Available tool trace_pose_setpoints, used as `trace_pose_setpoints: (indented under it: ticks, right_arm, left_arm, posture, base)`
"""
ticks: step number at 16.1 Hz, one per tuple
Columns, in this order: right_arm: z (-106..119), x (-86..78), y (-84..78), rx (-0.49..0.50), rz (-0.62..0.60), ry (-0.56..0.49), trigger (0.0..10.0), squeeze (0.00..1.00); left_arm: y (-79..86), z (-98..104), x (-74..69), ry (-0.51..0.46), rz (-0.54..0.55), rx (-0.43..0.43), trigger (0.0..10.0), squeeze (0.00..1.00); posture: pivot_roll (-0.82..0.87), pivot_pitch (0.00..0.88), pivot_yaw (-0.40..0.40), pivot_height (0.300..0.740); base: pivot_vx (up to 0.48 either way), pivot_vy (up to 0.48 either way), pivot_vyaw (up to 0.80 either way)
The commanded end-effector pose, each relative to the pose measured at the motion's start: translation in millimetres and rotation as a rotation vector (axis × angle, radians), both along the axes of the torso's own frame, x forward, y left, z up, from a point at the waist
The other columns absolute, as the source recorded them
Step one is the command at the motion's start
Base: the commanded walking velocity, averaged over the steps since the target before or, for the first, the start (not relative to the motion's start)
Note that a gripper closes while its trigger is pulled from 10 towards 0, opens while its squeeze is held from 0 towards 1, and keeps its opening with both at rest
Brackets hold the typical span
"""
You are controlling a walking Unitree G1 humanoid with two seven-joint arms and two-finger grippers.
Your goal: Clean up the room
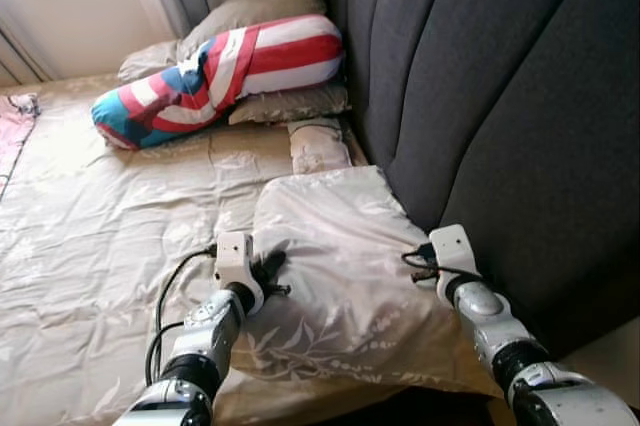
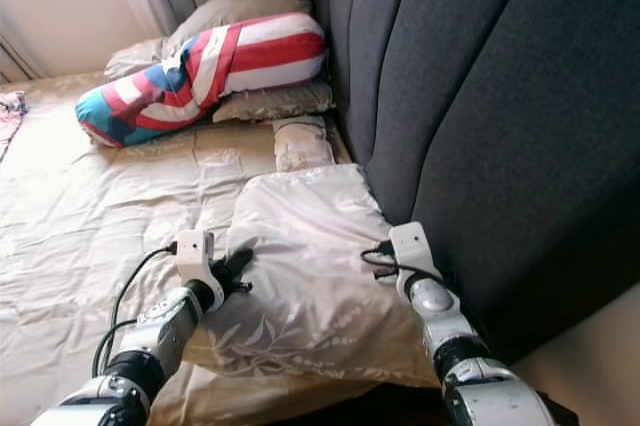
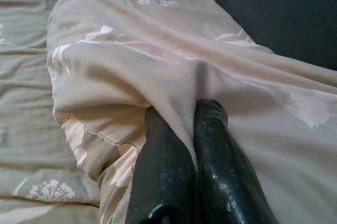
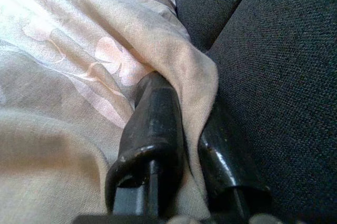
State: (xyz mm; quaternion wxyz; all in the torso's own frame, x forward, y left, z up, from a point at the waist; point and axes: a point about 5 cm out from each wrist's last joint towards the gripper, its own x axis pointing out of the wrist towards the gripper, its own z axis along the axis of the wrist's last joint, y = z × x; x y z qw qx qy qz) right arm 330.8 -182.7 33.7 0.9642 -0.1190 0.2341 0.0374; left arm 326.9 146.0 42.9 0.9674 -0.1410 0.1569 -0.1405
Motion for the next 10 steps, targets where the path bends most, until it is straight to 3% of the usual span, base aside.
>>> trace_pose_setpoints:
  ticks: [1, 10]
  right_arm:
    - [25.4, 16.6, -10.4, -0.011, -0.049, -0.108, 10.0, 0.00]
    - [24.5, 18.6, 2.2, 0.005, -0.048, -0.103, 10.0, 0.00]
  left_arm:
    - [-3.2, 11.6, 9.4, -0.035, -0.008, 0.007, 10.0, 0.00]
    - [-7.4, 2.5, 7.3, 0.012, 0.003, 0.044, 10.0, 0.00]
  posture:
    - [-0.03, 0.144, 0.030, 0.740]
    - [-0.02, 0.199, 0.037, 0.740]
  base:
    - [0.000, 0.000, 0.00]
    - [0.000, 0.000, 0.00]
